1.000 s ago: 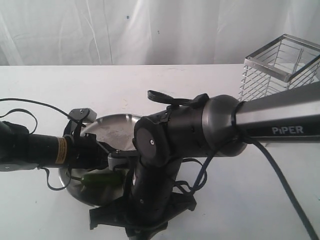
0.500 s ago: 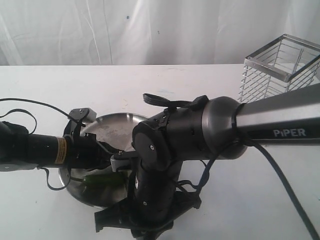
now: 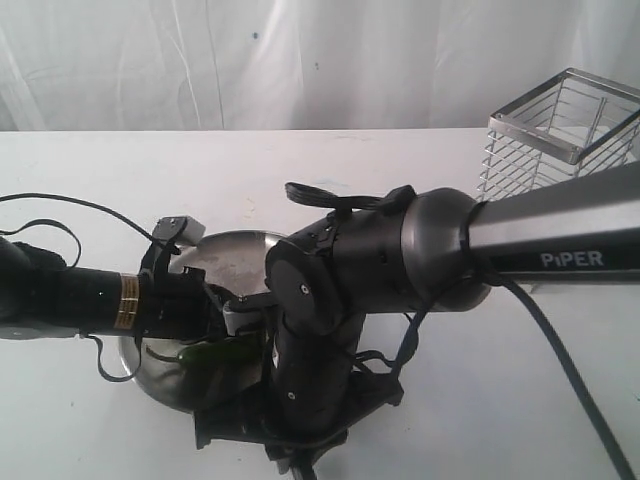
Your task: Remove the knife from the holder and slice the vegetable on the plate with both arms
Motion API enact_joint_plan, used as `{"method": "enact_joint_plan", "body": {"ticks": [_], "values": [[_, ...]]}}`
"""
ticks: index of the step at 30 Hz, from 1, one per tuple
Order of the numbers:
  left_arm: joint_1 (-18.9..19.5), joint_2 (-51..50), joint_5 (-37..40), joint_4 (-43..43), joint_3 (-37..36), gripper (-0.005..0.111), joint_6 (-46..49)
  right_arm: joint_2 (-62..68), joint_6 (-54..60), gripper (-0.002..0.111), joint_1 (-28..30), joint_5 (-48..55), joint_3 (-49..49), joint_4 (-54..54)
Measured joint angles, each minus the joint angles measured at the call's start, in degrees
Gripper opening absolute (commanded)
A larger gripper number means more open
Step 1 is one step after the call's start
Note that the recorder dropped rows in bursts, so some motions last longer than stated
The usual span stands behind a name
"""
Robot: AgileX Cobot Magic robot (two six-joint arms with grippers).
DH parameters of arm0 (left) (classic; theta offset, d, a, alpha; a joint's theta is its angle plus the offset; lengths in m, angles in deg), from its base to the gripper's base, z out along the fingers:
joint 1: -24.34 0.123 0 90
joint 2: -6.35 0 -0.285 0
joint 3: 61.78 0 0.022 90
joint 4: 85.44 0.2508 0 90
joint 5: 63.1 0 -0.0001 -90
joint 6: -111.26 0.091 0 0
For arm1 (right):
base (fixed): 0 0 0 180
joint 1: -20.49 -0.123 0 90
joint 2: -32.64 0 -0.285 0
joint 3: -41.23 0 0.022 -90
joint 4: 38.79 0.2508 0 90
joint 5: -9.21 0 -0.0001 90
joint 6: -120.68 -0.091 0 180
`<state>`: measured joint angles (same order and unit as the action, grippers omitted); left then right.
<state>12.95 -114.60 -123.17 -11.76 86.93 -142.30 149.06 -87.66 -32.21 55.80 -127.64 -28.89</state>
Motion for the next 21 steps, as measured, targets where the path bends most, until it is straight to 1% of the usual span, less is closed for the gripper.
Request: {"method": "enact_joint_plan", "body": {"ticks": [6, 9, 12, 21], "values": [[0.0, 0.0, 1.6, 3.4, 0.71, 0.0, -4.1, 0.11, -0.2, 0.0, 0.12, -0.38, 0.0, -0.36], [0.0, 0.41, 4.58, 5.28, 1.08, 0.0, -9.67, 0.22, -0.2, 0.0, 0.22, -0.61, 0.0, -0.36], [-0.11, 0.93, 6.17, 6.06, 1.33, 0.0, -13.96, 0.35, -0.08, 0.0, 0.93, -0.36, 0.0, -0.13], [-0.53, 1.53, 9.03, 7.22, 1.73, 0.0, -20.24, 0.58, 1.33, 0.0, 3.67, 0.08, 0.0, 1.01]]}}
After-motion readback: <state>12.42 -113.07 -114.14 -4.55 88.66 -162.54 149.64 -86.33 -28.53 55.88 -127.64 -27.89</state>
